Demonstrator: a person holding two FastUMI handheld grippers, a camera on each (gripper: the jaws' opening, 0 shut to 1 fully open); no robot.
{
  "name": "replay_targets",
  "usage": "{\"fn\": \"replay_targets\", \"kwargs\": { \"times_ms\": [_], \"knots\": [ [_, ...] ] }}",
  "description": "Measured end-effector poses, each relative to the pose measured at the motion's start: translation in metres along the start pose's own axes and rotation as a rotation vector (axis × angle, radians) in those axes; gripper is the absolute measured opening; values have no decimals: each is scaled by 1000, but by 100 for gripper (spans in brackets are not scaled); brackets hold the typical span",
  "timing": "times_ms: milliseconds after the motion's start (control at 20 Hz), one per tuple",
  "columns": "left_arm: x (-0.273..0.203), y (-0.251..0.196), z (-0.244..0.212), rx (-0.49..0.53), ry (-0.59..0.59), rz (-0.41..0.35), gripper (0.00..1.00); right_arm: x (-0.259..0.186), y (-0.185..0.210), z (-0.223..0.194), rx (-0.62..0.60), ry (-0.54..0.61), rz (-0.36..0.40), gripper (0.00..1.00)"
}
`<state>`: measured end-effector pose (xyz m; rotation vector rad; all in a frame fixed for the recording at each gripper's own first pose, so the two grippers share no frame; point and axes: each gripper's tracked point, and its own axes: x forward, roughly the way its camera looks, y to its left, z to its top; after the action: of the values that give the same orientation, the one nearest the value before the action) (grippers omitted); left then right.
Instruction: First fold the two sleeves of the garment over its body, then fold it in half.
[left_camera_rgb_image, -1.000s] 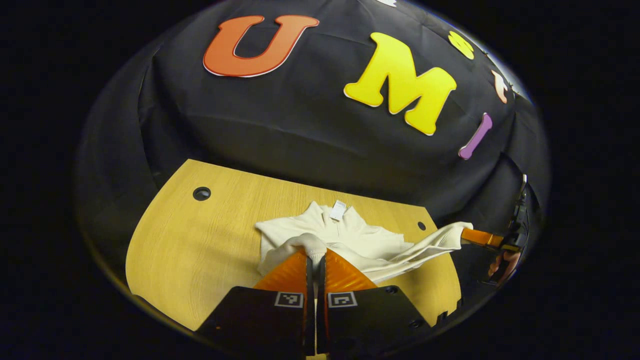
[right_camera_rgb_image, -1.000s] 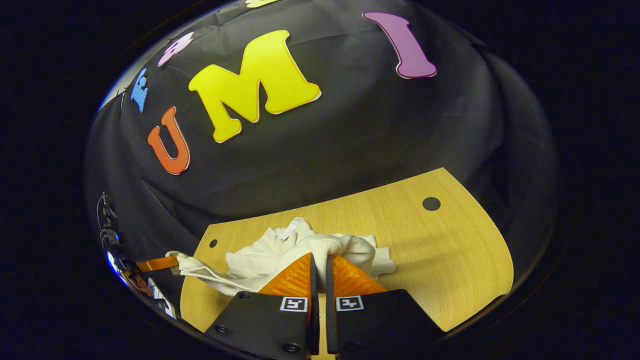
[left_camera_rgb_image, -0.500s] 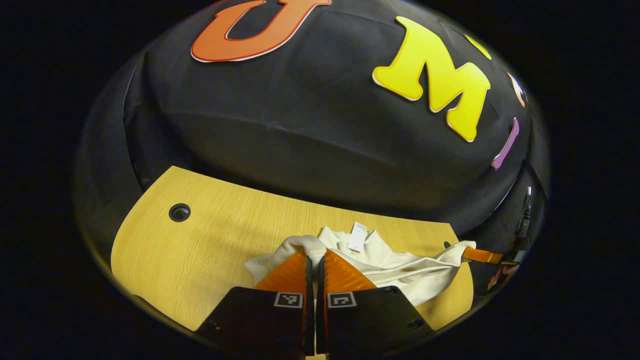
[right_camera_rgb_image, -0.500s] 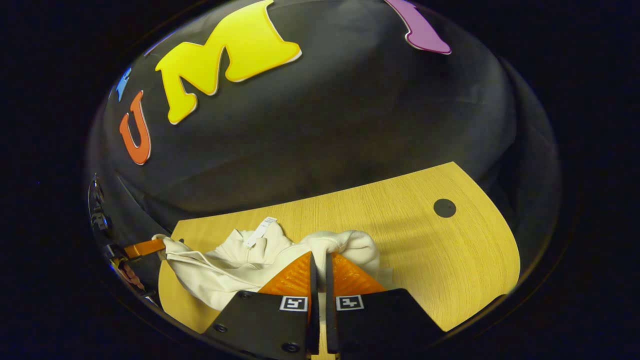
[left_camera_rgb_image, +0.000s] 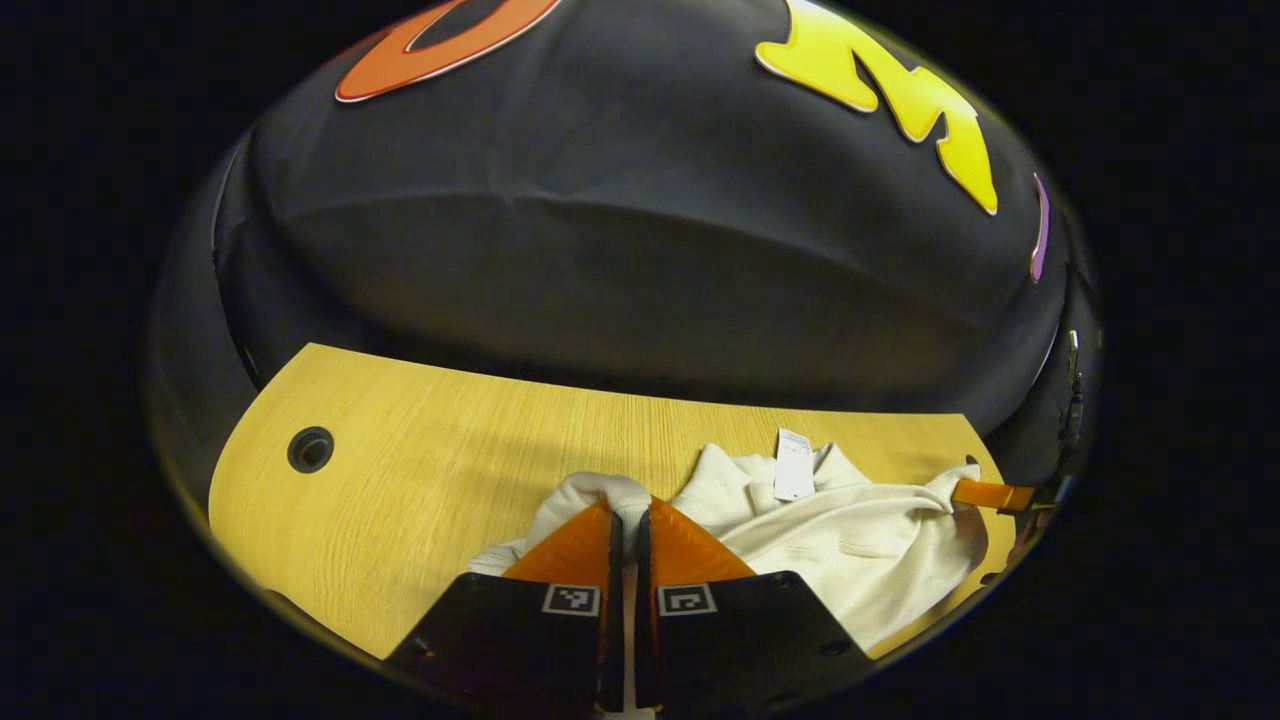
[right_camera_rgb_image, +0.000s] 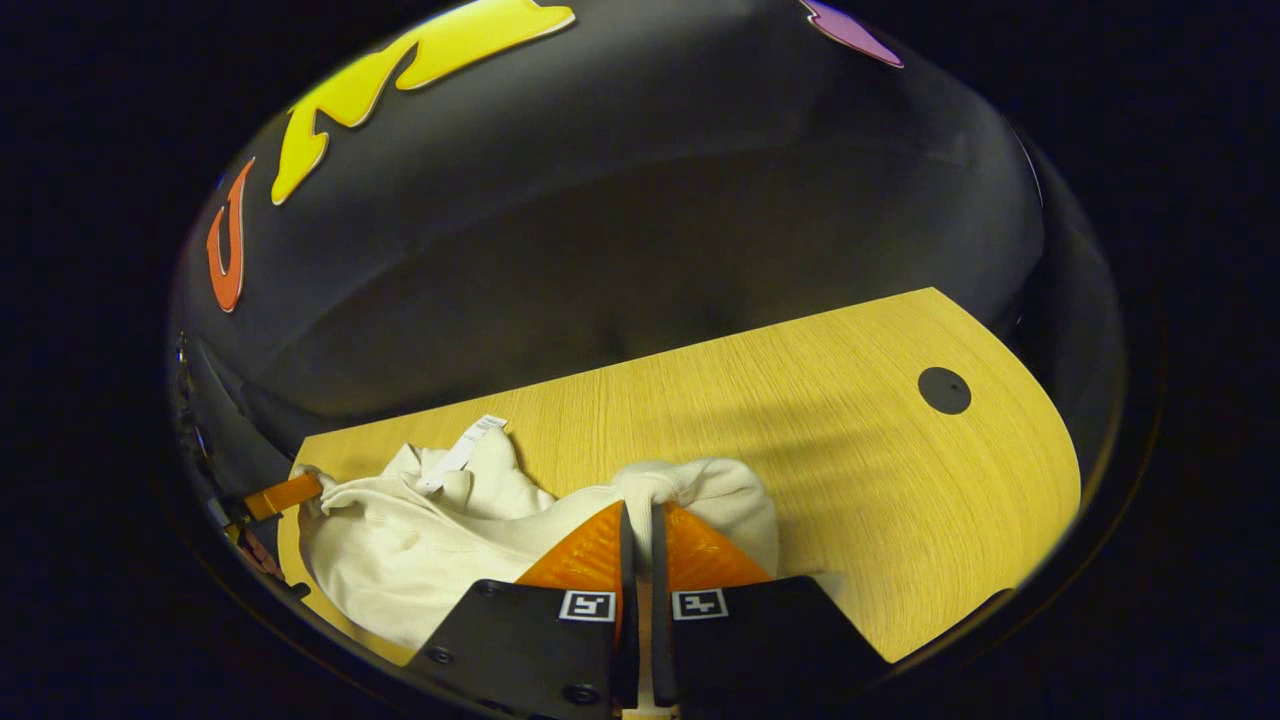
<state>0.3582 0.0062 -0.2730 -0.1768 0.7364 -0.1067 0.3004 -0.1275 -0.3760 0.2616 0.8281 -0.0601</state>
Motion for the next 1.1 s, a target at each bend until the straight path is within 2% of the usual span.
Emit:
{"fn": "replay_targets", "kwargs": {
  "times_ms": [100,150,200,300,400,450,650,850,950,1100],
  "knots": [
    [0,-8,8,12,-23,-19,16,-4,5,4,0,-16,1,12],
    [-3,-9,12,18,-33,-25,32,-6,8,5,-12,-23,3,17],
    [-7,-8,18,31,-44,-21,48,-10,10,6,-24,-33,5,14],
    [-15,-3,28,48,-71,1,80,-20,9,15,-37,-79,-2,41],
    [-27,7,41,44,-110,29,100,-28,5,23,-37,-117,-28,58],
    [-36,14,48,37,-131,46,98,-35,3,23,-33,-120,-38,72],
    [-82,33,69,-11,-199,88,98,-63,-14,40,-44,-184,-110,87],
    [-151,46,80,-48,-254,119,98,-121,-7,54,-92,-246,-105,87],
    [-199,45,91,-43,-311,138,98,-168,10,64,-141,-316,-78,88],
    [-273,28,115,-12,-420,125,98,-242,45,78,-222,-436,-45,89]
  ]
}}
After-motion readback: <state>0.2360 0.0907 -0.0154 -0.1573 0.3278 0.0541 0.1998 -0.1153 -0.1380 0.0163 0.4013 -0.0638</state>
